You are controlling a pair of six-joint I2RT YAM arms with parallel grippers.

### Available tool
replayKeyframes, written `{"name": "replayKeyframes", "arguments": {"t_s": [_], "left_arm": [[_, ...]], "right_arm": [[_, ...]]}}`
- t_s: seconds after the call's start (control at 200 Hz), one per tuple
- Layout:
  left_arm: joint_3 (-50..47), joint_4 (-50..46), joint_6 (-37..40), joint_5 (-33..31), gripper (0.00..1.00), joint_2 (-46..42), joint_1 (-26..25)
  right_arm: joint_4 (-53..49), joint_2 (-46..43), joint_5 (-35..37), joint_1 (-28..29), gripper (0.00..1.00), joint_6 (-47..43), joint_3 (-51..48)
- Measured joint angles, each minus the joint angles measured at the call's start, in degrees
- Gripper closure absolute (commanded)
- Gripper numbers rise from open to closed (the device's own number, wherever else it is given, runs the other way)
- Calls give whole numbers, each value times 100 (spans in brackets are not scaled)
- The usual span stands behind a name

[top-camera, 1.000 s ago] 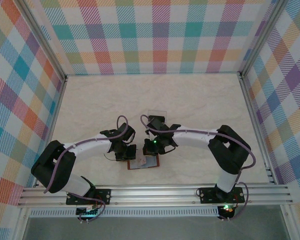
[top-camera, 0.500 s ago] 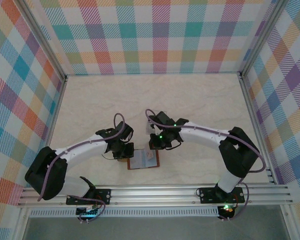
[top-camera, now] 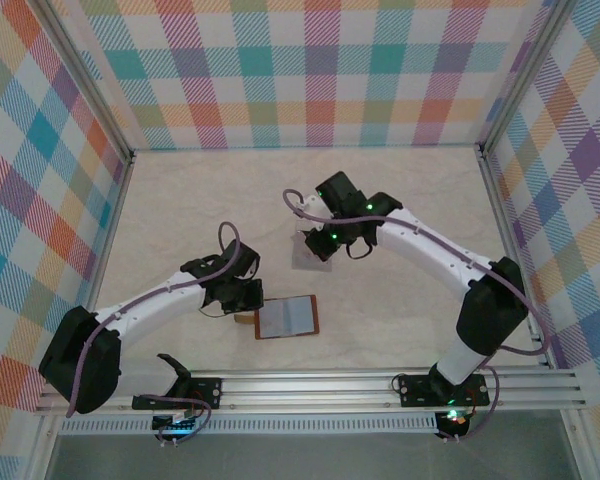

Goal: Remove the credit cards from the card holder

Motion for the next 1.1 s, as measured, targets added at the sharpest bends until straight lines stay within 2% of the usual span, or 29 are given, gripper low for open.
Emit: {"name": "replayKeyframes", "arguments": {"t_s": [0.235,0.42,0.71,1.1], "left_arm": [[-160,0,17,0,89,-85,184],[-269,-39,63,4,89,-186,260],[-306,-133,109,26,89,-236,389],[-315,-131,129,42,89,-223,457]], "right_arm": [[-833,721,4,-291,100,-2184,927],[-1447,1379,35,-426,100,-3200,1705],[-2048,2218,96,-616,100,-3963,2741],[-2476,2850,138,-754,100,-4411,3591]]}}
